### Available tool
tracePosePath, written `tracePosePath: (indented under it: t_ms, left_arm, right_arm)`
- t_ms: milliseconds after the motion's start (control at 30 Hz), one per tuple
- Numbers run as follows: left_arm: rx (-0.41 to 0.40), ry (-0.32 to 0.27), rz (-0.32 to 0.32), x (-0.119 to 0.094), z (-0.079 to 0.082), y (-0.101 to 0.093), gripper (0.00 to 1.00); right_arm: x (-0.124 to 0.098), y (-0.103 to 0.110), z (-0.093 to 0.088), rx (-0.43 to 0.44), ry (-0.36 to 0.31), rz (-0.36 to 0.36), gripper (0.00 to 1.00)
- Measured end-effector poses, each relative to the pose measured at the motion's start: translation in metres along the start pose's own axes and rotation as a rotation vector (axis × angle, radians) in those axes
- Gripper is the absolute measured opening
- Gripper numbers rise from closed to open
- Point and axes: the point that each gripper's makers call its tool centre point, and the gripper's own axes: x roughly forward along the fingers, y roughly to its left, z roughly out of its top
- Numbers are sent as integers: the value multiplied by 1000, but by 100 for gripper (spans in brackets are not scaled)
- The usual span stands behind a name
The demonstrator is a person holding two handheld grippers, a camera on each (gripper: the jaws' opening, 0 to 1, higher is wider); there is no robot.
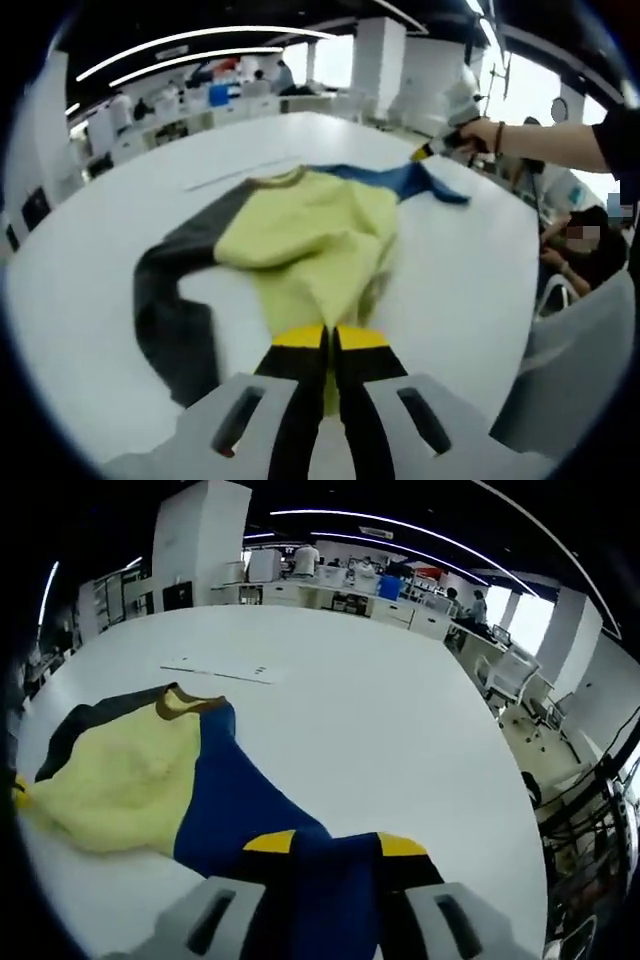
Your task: Fold the garment on the visible template until the final outline fits inside the template.
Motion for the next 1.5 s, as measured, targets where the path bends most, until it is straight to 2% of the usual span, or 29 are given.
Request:
tracePosePath:
  t_ms: [67, 233, 400, 500, 700, 800, 1033, 1167, 1300, 1500]
  left_arm:
    - [18, 22, 43, 2, -4, 9, 4]
    - [6, 9, 50, 2, -1, 10, 12]
    - [23, 2, 49, -1, 2, 7, 17]
    - [28, -45, 50, -4, 12, 5, 22]
    - [60, -78, 28, -10, 28, -6, 26]
    - [87, -112, 18, -11, 36, -11, 25]
    - [117, -120, -24, -7, 40, -30, 24]
    - [133, -118, -61, -2, 38, -44, 24]
    - [157, -122, -130, 3, 36, -66, 23]
    - [171, -96, -147, 17, 27, -77, 22]
  right_arm:
    - [-4, 8, 1, 0, -13, 20, 33]
    - [-15, 31, 3, 21, -48, 90, 48]
    - [-27, 51, 5, -2, -64, 146, 62]
    - [-35, 63, 7, -22, -77, 187, 72]
    - [-48, 80, 12, -36, -107, 259, 86]
    - [-55, 89, 13, -35, -116, 291, 89]
    - [-71, 102, 10, -38, -143, 355, 99]
    - [-80, 109, 5, -46, -155, 394, 99]
    - [-90, 115, -2, -33, -167, 430, 99]
    - [-100, 114, -12, -31, -179, 441, 99]
